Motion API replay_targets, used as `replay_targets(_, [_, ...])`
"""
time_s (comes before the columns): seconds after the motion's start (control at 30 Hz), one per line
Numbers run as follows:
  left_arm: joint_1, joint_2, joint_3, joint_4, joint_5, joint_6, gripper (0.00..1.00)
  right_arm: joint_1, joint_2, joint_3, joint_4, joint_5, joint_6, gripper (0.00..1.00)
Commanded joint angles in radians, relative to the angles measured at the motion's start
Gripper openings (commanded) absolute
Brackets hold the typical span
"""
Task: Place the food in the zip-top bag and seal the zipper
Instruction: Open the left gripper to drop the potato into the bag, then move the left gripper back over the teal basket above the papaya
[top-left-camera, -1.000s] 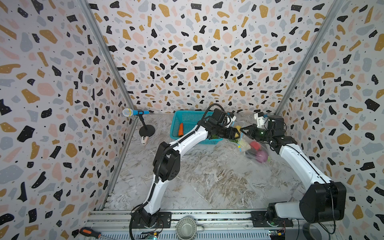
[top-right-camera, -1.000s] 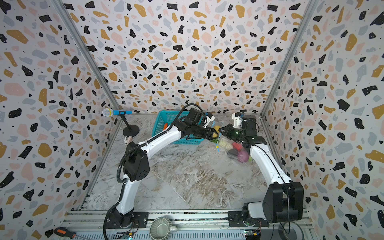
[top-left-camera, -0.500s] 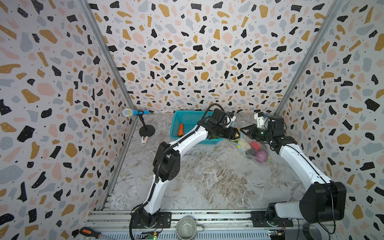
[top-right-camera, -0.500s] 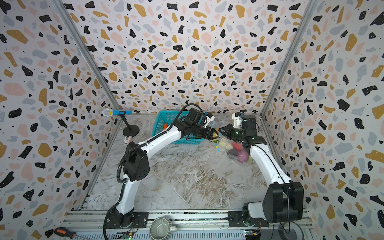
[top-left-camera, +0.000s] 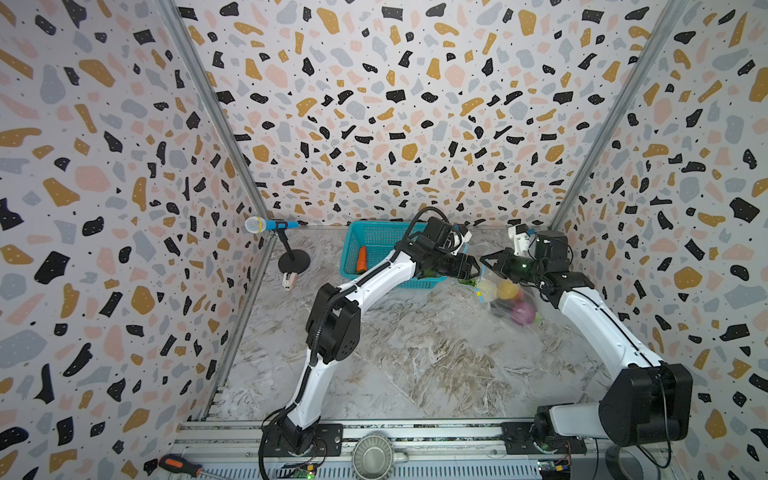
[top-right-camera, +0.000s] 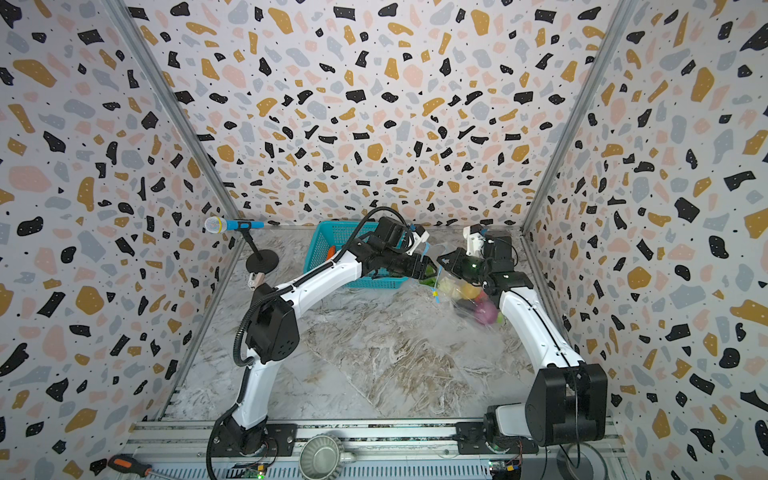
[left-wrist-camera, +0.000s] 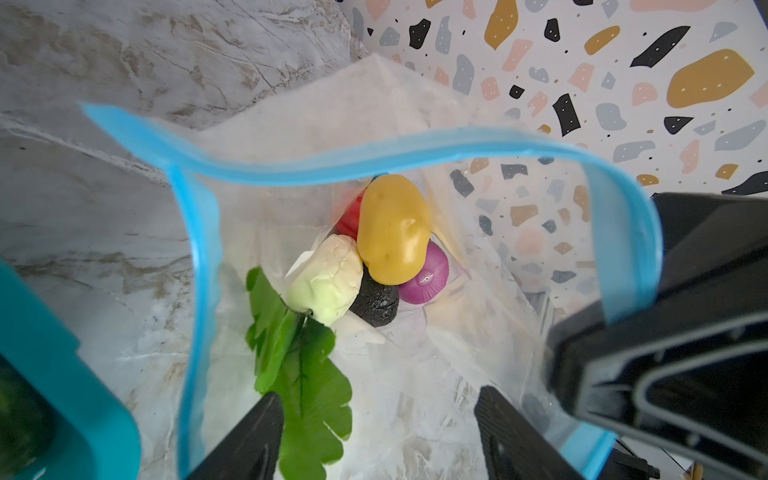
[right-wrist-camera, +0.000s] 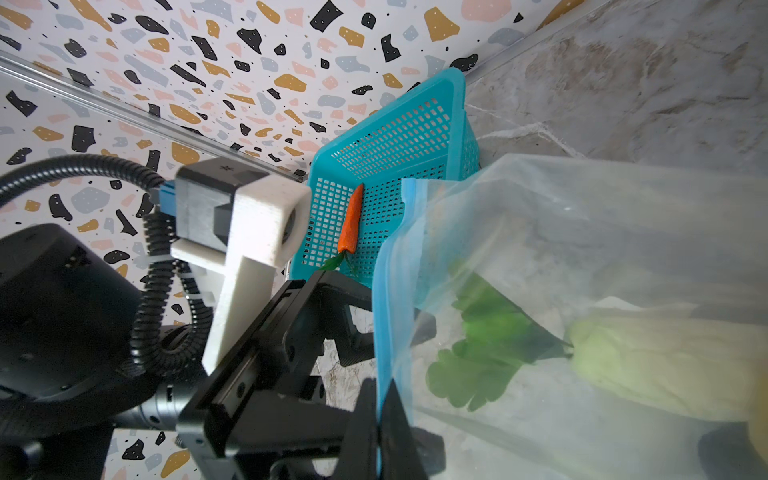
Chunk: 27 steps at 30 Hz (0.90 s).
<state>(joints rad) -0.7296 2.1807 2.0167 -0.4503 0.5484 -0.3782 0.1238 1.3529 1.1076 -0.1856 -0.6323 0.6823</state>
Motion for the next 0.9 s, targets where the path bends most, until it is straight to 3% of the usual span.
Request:
replay_targets(0.0, [0.002, -0.028, 0.013, 0.009, -0.002, 0.013, 0.76, 0.004, -0.017, 0.003, 0.023, -0.007, 0.003, 0.00])
replay_targets(0.4, [0.038, -0.093, -0.024, -0.011, -0.095, 0.005, 0.75, 0.004, -0.022, -0.022, 0.029, -0.004, 0.002, 0.00])
replay_targets(0.87, [0.135, -0.098, -0.029, 0.033, -0.122, -0.053, 0.70, 0.004, -0.016, -0.044, 0.046, -0.004, 0.003, 0.00])
